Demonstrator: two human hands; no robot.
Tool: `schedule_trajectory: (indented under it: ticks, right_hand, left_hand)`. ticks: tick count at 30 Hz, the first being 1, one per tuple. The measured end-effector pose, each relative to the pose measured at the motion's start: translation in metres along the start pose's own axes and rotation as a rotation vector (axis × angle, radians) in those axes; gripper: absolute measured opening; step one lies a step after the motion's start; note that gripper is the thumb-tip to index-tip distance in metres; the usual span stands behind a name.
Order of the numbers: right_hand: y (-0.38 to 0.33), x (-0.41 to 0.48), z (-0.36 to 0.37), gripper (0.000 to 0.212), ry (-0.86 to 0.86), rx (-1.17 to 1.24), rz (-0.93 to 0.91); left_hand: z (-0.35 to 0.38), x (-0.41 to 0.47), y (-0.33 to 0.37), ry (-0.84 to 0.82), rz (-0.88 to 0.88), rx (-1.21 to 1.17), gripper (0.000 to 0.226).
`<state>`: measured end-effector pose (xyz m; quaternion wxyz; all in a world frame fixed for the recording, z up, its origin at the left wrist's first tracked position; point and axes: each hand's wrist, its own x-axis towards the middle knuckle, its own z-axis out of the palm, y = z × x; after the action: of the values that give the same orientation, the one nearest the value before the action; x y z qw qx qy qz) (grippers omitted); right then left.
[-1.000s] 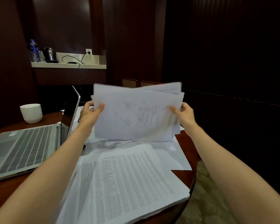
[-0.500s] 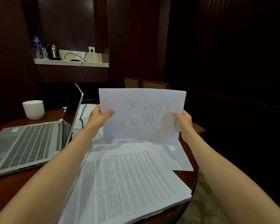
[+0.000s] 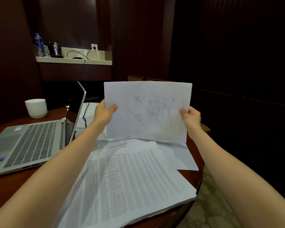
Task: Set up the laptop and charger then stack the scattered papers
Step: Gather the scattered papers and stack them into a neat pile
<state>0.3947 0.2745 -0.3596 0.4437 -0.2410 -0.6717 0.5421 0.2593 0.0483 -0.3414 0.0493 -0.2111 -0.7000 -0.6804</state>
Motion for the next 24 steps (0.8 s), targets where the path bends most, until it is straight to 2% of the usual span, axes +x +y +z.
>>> schedule_trajectory:
  ticks: [4,8,10,12,17,20,24]
  right_hand:
    - [-0.008,0.006,-0.005,0.019,0.0,0.074,0.079]
    - [-0.005,0.005,-0.008,0.025,-0.038,0.09,0.175]
    - [-0.005,0.004,-0.009,0.029,-0.056,0.096,0.229]
    - [-0.005,0.003,-0.01,0.031,-0.124,0.052,0.293]
    - [0.005,-0.005,-0.011,0.035,-0.388,-0.152,0.355]
    - [0.013,-0.009,-0.009,0.039,-0.474,-0.178,0.406]
    - [0.015,-0.016,-0.013,0.051,-0.659,-0.323,0.444]
  left_hand:
    - [0.004,0.006,0.008,0.068,0.083,0.139,0.06]
    - [0.01,-0.003,0.014,0.192,0.269,0.647,0.079]
    - [0.015,-0.008,0.015,0.136,0.407,0.845,0.076]
    - [0.02,-0.011,0.015,0.026,0.47,0.966,0.074]
    - [0.031,-0.012,0.019,-0.218,0.425,1.115,0.056]
    - [0.029,-0.012,0.022,-0.351,0.272,0.977,0.037]
    - [0.019,-0.013,0.018,-0.467,0.167,0.91,0.03]
